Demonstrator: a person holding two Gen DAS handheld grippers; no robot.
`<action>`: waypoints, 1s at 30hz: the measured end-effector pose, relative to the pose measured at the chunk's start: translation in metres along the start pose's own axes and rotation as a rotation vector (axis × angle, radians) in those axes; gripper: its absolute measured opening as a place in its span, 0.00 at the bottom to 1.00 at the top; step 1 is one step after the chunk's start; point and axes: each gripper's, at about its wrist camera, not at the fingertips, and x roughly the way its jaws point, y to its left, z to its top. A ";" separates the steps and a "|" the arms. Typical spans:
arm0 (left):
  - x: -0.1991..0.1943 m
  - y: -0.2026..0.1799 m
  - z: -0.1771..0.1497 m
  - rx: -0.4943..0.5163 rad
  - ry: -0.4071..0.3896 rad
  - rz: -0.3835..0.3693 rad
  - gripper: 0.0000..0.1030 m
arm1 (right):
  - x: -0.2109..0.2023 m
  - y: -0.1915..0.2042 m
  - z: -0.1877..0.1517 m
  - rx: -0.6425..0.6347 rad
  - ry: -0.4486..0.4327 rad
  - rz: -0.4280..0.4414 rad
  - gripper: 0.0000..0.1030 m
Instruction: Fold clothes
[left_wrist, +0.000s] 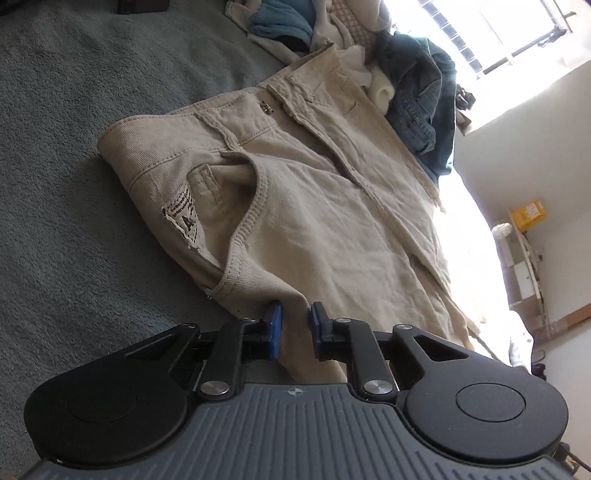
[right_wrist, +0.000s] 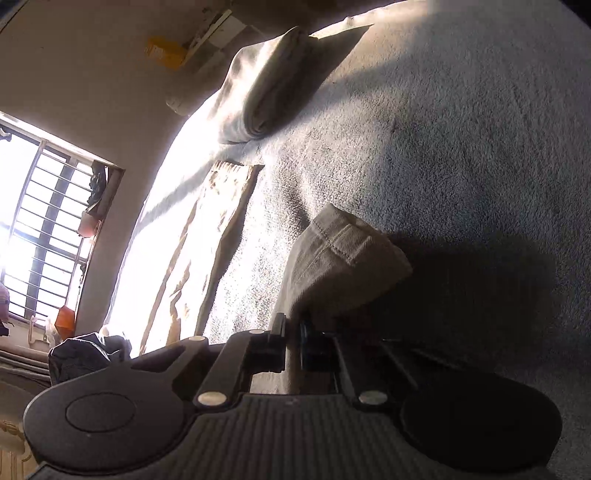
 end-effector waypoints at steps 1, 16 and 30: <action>0.001 0.000 0.002 -0.010 -0.006 0.001 0.11 | 0.001 0.007 0.004 -0.010 -0.006 0.013 0.06; 0.013 -0.005 0.004 0.023 -0.007 0.076 0.07 | 0.046 0.058 0.025 -0.129 0.070 0.118 0.56; 0.020 -0.016 0.001 0.067 -0.011 0.133 0.08 | 0.061 -0.033 0.039 0.104 0.031 0.079 0.42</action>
